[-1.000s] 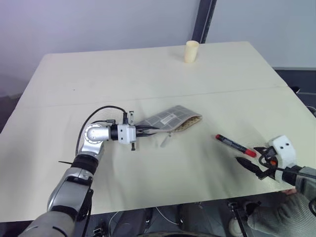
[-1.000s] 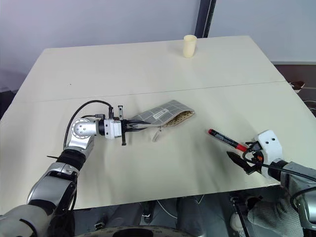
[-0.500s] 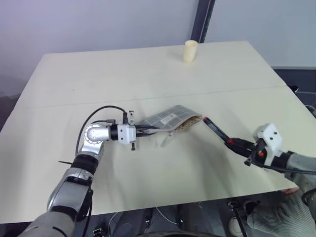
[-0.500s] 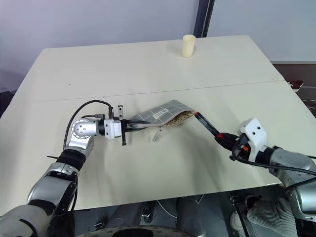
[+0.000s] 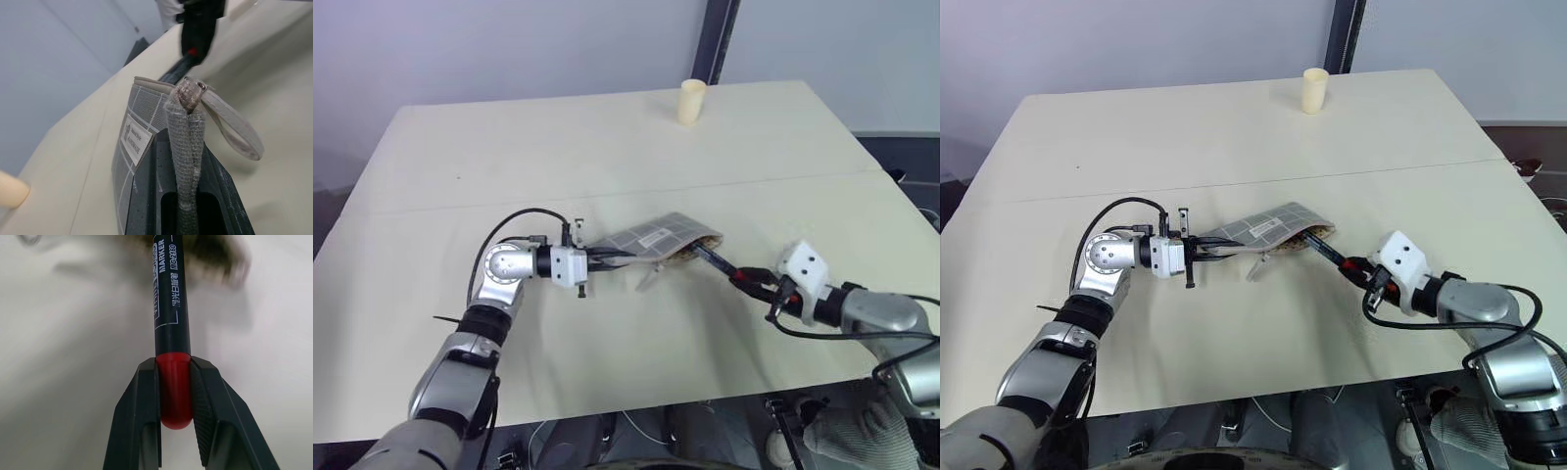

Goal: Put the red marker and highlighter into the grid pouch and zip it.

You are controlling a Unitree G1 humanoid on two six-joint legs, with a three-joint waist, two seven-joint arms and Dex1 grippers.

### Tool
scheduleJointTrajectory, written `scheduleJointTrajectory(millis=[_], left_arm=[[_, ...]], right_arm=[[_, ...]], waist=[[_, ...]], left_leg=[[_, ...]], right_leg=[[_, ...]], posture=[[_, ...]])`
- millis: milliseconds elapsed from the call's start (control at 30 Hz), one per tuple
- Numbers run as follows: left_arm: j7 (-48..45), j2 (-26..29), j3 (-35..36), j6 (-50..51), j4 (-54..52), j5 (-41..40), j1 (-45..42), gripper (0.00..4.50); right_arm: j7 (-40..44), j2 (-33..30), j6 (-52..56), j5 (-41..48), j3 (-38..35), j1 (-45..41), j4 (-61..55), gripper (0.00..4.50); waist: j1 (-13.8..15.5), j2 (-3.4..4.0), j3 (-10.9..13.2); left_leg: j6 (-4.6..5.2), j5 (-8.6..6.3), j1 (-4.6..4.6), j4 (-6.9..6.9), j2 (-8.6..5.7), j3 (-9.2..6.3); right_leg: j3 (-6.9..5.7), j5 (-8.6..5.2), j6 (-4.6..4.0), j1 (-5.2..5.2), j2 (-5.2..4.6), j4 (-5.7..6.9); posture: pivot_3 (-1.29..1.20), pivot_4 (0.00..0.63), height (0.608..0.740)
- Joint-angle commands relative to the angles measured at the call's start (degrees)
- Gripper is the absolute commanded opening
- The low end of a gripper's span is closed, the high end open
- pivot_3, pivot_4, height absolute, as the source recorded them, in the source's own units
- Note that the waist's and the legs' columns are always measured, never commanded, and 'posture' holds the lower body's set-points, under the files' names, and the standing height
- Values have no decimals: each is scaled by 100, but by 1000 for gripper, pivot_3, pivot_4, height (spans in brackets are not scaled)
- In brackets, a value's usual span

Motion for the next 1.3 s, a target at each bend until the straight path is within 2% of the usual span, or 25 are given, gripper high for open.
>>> scheduleJointTrajectory(millis=[33,267,367,433,700,867,900,967,1033,1100,1167,1300], left_arm=[[-123,162,-104,-212,-165,49,-64,0],[-277,186,-171,-259,-77,-19,-311,0],[-274,197,-182,-244,-91,-52,-365,0],[-260,210,-188,-243,-125,-66,-347,0],[-208,144,-222,-165,-297,-128,-278,0],[-167,169,-203,-102,-319,-130,-256,0],[-158,185,-200,-97,-314,-116,-243,0],[-131,209,-192,-74,-318,-98,-209,0],[-79,238,-185,-22,-347,-68,-144,0],[-35,265,-191,15,-370,-45,-94,0],[8,284,-208,-18,-324,12,-65,0],[142,214,-216,-25,-171,120,-122,0]], right_arm=[[34,-284,-473,-578,363,-482,-84,303],[228,-831,-1705,-2200,1555,-1258,394,303],[212,-871,-1979,-2554,1691,-1479,574,303],[165,-622,-2042,-2396,1631,-1644,521,303],[-2,37,-2742,-2814,2086,-1923,594,303],[20,123,-2574,-2520,1773,-1961,741,303],[23,94,-2580,-2486,1705,-1931,737,1354],[-28,165,-2364,-2200,1443,-1812,625,2207],[436,99,-786,-689,733,-1177,-296,3307],[593,54,254,232,261,-835,-954,4276],[477,89,1044,965,-114,-674,-1391,4276],[36,239,2091,1685,-393,-496,-1719,4276]], waist=[[6,0,0],[22,-1,2],[19,-1,2],[14,-1,2],[15,-1,2],[19,-1,2],[17,-1,2],[16,-1,2],[42,-2,1],[45,-1,1],[11,0,2],[13,0,1]], left_leg=[[0,0,0,1,2,-1],[-1,0,-2,1,-4,-1],[0,0,-3,5,-6,0],[0,0,-3,2,-6,0],[3,7,-3,-3,-2,-2],[-3,3,-3,8,-5,-3],[-3,3,-2,7,-5,-2],[-3,4,-2,4,-4,-3],[3,8,-5,-2,-4,-6],[6,8,-6,-8,-4,-19],[9,2,-9,-9,-4,-17],[-3,-4,-9,-1,3,-11]], right_leg=[[-1,0,0,0,1,0],[-7,0,2,-12,1,-4],[-6,1,1,-10,0,-3],[-5,1,1,-8,1,-1],[-3,2,2,-10,6,4],[-4,2,0,-14,7,2],[-3,3,-1,-12,7,3],[-3,3,-1,-12,7,5],[-3,3,0,-12,7,8],[-5,3,-1,-11,7,9],[-3,3,-1,-14,6,9],[0,2,-2,-10,3,6]], posture=[[0,150,738],[0,150,738],[0,150,738],[0,150,738],[0,150,738],[0,150,738],[0,150,738],[0,150,738],[0,150,738],[0,150,738],[0,150,738],[0,150,738]])
